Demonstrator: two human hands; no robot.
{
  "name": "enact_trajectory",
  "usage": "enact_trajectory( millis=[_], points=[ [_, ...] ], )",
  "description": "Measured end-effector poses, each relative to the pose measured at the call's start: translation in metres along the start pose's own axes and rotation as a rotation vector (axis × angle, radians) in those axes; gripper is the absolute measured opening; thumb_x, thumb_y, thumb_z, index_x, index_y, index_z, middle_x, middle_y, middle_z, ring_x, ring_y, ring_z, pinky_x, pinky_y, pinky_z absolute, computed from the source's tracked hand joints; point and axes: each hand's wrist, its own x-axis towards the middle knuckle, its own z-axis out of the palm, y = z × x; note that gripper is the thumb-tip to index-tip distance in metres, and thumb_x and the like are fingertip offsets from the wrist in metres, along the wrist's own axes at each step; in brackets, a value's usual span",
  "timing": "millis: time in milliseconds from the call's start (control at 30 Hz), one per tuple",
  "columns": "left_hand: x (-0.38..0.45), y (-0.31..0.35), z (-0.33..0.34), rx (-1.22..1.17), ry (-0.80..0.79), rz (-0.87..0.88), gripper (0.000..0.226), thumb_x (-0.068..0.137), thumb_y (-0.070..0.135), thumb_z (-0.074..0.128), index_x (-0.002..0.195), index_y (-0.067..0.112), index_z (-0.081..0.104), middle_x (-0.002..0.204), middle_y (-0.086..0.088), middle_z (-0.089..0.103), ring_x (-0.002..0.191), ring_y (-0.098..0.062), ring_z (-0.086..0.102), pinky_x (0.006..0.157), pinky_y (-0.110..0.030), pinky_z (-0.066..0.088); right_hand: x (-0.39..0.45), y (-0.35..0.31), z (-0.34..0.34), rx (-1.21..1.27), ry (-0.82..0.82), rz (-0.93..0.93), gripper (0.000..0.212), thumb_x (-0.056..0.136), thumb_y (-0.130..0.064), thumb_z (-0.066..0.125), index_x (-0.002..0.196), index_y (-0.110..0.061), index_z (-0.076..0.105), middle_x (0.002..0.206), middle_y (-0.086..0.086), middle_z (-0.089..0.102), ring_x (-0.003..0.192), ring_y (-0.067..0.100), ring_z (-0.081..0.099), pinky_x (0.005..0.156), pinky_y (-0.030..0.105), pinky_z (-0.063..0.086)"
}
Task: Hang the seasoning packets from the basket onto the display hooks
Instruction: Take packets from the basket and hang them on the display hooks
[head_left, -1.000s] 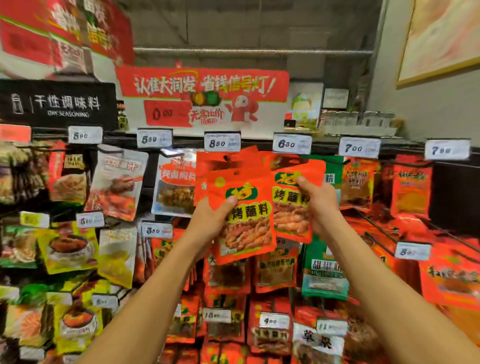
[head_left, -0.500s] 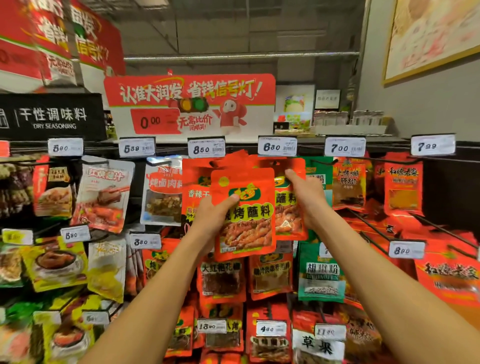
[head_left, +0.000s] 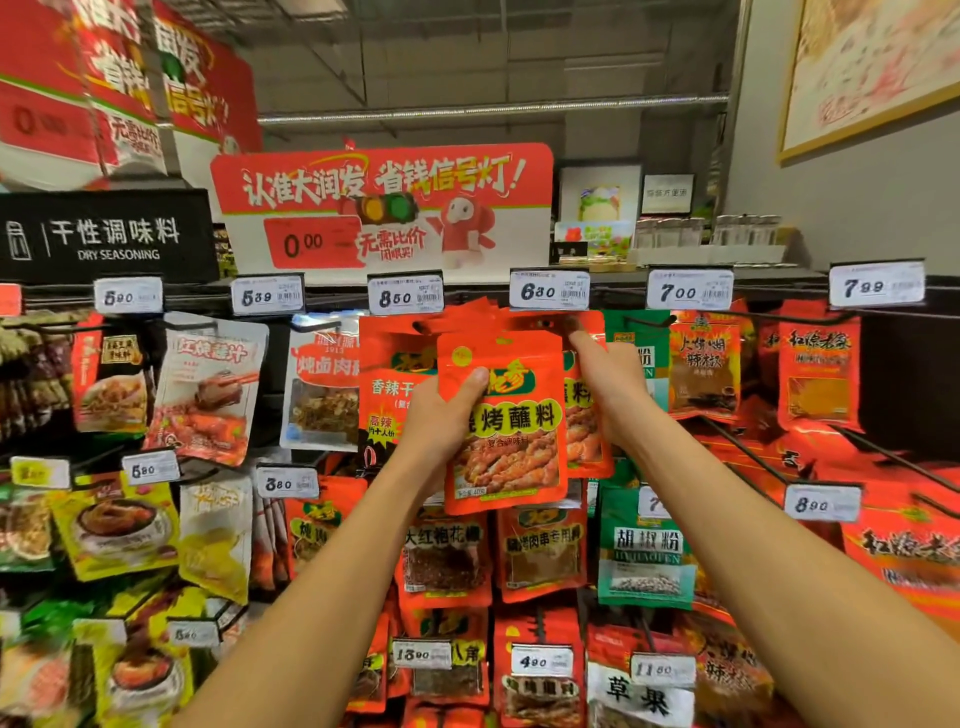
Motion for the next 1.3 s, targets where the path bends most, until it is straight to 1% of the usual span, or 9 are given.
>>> enact_trajectory(
  millis=[200, 400, 567, 700, 867, 1000, 1167, 1233, 1300],
  points=[
    [0.0, -0.004, 0.002, -0.004, -0.006, 0.007, 0.018, 0.098, 0.036, 0.064, 0.099, 0.02, 0.072, 0.092, 0.005, 0.08, 0.085, -0.014, 0.076, 0.067, -0.022, 0.057, 0.007, 0.001, 0.001, -0.025, 0.069, -0.038, 0.051, 0.089, -0.056, 0.066, 0.055, -0.024, 0.045, 0.039, -0.014, 0.041, 0.053, 0.018, 0.039, 0.057, 0.035, 0.025],
    [0.008, -0.004, 0.01, 0.005, -0.008, 0.008, 0.019, 0.096, 0.036, 0.067, 0.102, 0.019, 0.072, 0.092, 0.007, 0.079, 0.085, -0.011, 0.076, 0.065, -0.02, 0.056, 0.011, 0.004, 0.002, -0.072, 0.032, 0.029, 0.049, 0.091, -0.058, 0.063, 0.06, -0.022, 0.051, 0.06, -0.002, 0.056, 0.06, 0.021, 0.051, 0.061, 0.034, 0.035],
    [0.018, 0.004, 0.029, -0.01, -0.035, 0.008, 0.014, 0.092, 0.029, 0.073, 0.098, 0.017, 0.071, 0.092, 0.0, 0.079, 0.085, -0.02, 0.077, 0.072, -0.035, 0.059, 0.007, 0.009, -0.008, 0.172, -0.057, 0.022, 0.055, 0.092, -0.065, 0.052, 0.059, -0.024, 0.069, 0.068, -0.002, 0.07, 0.07, 0.023, 0.068, 0.075, 0.039, 0.054],
    [0.028, 0.015, 0.049, -0.039, 0.006, -0.036, 0.013, 0.092, 0.031, 0.071, 0.091, 0.018, 0.07, 0.09, -0.006, 0.079, 0.085, -0.026, 0.077, 0.081, -0.045, 0.062, 0.009, 0.007, -0.016, 0.302, -0.13, -0.016, 0.059, 0.096, -0.069, 0.042, 0.076, -0.024, 0.074, 0.073, 0.004, 0.075, 0.068, 0.023, 0.073, 0.062, 0.033, 0.059],
    [0.037, 0.02, 0.061, 0.011, 0.138, -0.094, 0.028, 0.098, 0.041, 0.061, 0.09, 0.016, 0.07, 0.093, -0.012, 0.078, 0.09, -0.032, 0.075, 0.087, -0.051, 0.06, 0.012, 0.003, -0.012, 0.078, -0.094, -0.137, 0.037, 0.093, -0.055, 0.06, 0.085, -0.021, 0.073, 0.08, -0.002, 0.078, 0.073, 0.017, 0.075, 0.067, 0.041, 0.057],
    [0.039, 0.021, 0.066, 0.003, 0.169, -0.079, 0.027, 0.095, 0.042, 0.064, 0.091, 0.017, 0.073, 0.09, -0.006, 0.079, 0.089, -0.027, 0.076, 0.084, -0.047, 0.06, 0.01, 0.003, -0.005, -0.015, -0.014, -0.145, 0.045, 0.091, -0.054, 0.062, 0.079, -0.012, 0.07, 0.084, 0.013, 0.076, 0.088, 0.039, 0.072, 0.079, 0.054, 0.056],
    [0.052, 0.024, 0.067, 0.04, 0.214, -0.101, 0.024, 0.092, 0.035, 0.064, 0.075, 0.019, 0.066, 0.074, -0.003, 0.071, 0.073, -0.024, 0.069, 0.066, -0.036, 0.051, 0.016, -0.004, -0.001, -0.145, 0.089, -0.174, 0.045, 0.091, -0.049, 0.062, 0.058, -0.019, 0.056, 0.056, -0.006, 0.06, 0.059, 0.022, 0.055, 0.058, 0.039, 0.04],
    [0.052, 0.023, 0.068, 0.093, 0.236, -0.101, 0.028, 0.093, 0.035, 0.064, 0.068, 0.023, 0.058, 0.067, -0.002, 0.06, 0.066, -0.019, 0.057, 0.062, -0.035, 0.041, 0.017, -0.002, -0.001, -0.142, 0.065, -0.117, 0.038, 0.091, -0.045, 0.063, 0.069, -0.015, 0.067, 0.069, 0.001, 0.071, 0.067, 0.024, 0.063, 0.062, 0.042, 0.05],
    [0.046, 0.018, 0.067, 0.208, 0.259, -0.036, 0.034, 0.095, 0.038, 0.062, 0.066, 0.021, 0.058, 0.065, 0.001, 0.061, 0.063, -0.02, 0.055, 0.062, -0.034, 0.042, 0.014, 0.003, -0.004, -0.161, 0.039, -0.099, 0.04, 0.095, -0.047, 0.06, 0.073, -0.013, 0.065, 0.073, 0.003, 0.069, 0.068, 0.022, 0.061, 0.06, 0.038, 0.045]
  ],
)
